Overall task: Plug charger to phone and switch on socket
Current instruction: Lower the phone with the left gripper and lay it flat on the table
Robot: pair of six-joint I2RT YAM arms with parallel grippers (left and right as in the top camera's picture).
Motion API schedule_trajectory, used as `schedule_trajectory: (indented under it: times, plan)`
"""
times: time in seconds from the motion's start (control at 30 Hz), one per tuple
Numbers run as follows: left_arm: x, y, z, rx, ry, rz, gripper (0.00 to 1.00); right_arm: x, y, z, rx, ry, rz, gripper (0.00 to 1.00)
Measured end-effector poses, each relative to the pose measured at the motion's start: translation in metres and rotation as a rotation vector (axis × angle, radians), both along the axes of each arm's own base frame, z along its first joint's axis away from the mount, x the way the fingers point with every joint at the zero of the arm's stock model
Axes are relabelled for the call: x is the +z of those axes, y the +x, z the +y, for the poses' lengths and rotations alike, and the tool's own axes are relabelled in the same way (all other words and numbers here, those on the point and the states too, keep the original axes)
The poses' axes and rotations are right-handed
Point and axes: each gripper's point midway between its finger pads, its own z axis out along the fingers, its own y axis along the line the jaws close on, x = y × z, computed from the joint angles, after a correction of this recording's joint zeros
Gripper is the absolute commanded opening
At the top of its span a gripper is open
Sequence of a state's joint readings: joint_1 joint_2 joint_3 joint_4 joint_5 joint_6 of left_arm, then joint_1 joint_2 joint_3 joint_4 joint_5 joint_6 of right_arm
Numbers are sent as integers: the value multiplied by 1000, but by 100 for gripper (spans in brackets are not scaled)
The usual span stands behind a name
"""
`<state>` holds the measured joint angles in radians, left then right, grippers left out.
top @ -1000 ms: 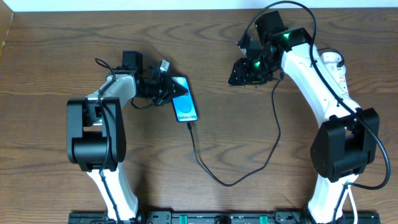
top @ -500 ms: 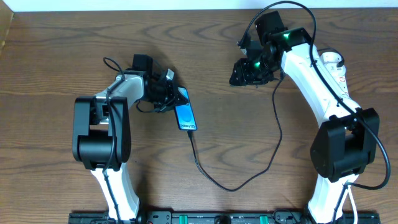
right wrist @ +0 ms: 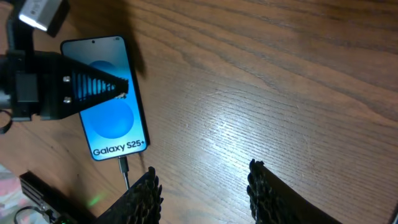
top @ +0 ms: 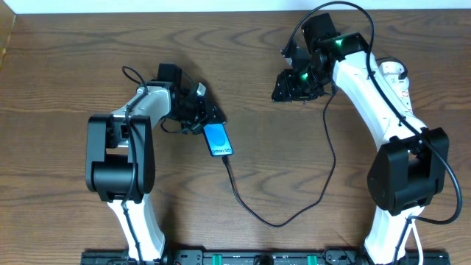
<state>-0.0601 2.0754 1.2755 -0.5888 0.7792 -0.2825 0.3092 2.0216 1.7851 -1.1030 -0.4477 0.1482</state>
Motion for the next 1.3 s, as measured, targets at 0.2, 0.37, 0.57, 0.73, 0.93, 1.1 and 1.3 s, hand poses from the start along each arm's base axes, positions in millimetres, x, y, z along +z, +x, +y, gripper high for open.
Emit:
schedule_trajectory:
  times: [0.2, 0.37, 0.57, 0.73, 0.93, 1.1, 1.3]
  plan:
    - [0, 0, 6, 3, 53, -4, 49, 0, 0, -1, -1, -4, -1, 46]
    - [1, 0, 12, 8, 95, -6, 50, -1, 1, -1, -2, -10, -3, 47]
    - [1, 2, 19, 13, 149, -11, 58, -1, 1, -3, -5, -19, -6, 47]
    - [0, 2, 27, 17, 203, -11, 58, -2, 0, -4, -5, -22, -2, 47]
    - [-1, 2, 32, 20, 239, -11, 60, -2, 0, -4, -5, -24, 1, 47]
    - [-2, 3, 44, 27, 317, -18, 63, -3, -1, -6, -7, -36, 6, 47]
    - [-3, 3, 52, 31, 363, -16, 63, -4, -2, -7, -9, -46, 7, 48]
